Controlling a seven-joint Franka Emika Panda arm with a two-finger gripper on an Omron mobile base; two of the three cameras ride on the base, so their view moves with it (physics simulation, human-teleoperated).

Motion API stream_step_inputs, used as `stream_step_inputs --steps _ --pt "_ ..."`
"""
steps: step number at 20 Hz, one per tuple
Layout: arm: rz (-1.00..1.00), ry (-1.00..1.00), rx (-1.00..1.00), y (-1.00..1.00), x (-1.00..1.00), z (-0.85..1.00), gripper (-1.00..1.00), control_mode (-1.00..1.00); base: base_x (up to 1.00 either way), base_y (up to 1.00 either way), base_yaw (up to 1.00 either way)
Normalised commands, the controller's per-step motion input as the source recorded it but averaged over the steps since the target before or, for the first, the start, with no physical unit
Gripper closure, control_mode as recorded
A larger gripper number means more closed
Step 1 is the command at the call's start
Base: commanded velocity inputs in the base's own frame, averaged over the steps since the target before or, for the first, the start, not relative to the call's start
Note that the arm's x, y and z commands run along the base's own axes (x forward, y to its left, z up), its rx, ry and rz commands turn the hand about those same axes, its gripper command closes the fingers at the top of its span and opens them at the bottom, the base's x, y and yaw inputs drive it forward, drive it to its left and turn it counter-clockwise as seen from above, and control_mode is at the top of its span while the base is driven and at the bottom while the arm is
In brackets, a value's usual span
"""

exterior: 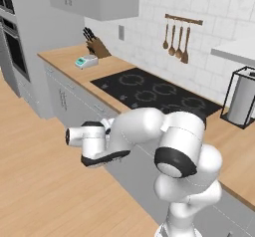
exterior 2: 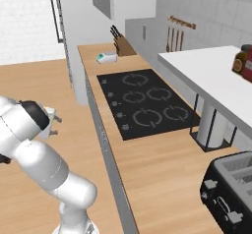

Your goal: Take a straw from the drawer in front and place it inside the glass cup on the dining counter.

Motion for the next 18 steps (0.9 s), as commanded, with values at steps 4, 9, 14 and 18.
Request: stream_step_inputs --steps 4,9,14,18 --pt "-0.04 -0.11 -0.05 -0.61 0.03 -0.11 -1.00 -1.00 0.00 0.00 0.00" --pt "-0.03 -0.10 0.00 -0.81 0.00 -0.09 -1.00 -1.00 0.00 0.00 0.00" --pt "-0.01 -0.08 0.00 -0.80 -0.08 -0.13 -1.00 -1.00 0.00 0.00 0.00" --pt "0.02 0.00 0.00 -0.62 -0.14 -0.25 -1.00 -1.00 0.00 0.00 0.00"
